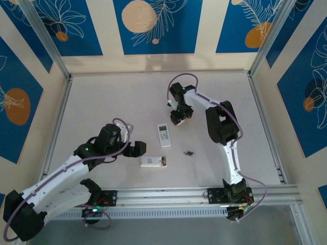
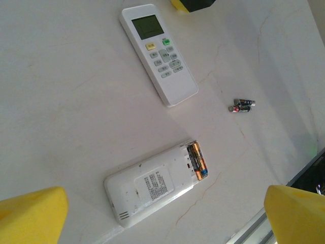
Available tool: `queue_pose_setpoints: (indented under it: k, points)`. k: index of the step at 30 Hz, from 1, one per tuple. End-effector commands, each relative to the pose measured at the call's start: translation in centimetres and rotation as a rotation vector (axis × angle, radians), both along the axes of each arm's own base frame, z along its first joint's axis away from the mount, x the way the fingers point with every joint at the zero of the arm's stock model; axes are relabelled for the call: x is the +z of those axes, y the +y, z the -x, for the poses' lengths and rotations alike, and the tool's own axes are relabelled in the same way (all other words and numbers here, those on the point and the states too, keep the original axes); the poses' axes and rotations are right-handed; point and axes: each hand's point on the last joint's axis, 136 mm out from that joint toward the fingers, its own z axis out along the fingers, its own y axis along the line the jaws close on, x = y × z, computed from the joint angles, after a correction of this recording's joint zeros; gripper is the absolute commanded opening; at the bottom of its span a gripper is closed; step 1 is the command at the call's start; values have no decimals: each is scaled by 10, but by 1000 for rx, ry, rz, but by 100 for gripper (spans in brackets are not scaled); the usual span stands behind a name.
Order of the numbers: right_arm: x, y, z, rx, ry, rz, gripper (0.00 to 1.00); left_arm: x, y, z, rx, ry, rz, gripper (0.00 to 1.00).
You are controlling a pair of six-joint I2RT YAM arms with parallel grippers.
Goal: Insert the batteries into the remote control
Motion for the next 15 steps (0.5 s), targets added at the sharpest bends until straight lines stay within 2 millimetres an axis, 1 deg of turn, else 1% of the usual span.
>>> queue_pose_setpoints:
  k: [1, 3, 5, 7, 8, 10, 12, 13, 15]
  points:
    - [-4, -1, 7, 40, 23, 21, 50, 4, 1, -3, 8, -31, 7, 99]
    - [16, 0, 4, 52, -27, -6, 49, 6, 0, -4, 10, -37, 15, 99]
    - [40, 3, 6, 76, -83, -51, 48, 8, -1, -7, 17, -43, 24, 99]
    - [67, 8, 13, 110, -140, -110, 47, 11, -2, -9, 25, -48, 29, 99]
    - [80, 12, 22, 136, -164, -150, 46, 13, -1, -11, 33, -54, 32, 99]
    - [98, 21, 44, 199, -193, -224, 45, 14, -1, -13, 41, -60, 33, 99]
    - [110, 31, 79, 294, -206, -294, 44, 16, 0, -16, 52, -64, 35, 99]
    - [110, 37, 97, 355, -207, -314, 42, 17, 1, -17, 58, -67, 36, 99]
    - [98, 42, 137, 496, -224, -301, 42, 18, 4, -20, 79, -69, 34, 99]
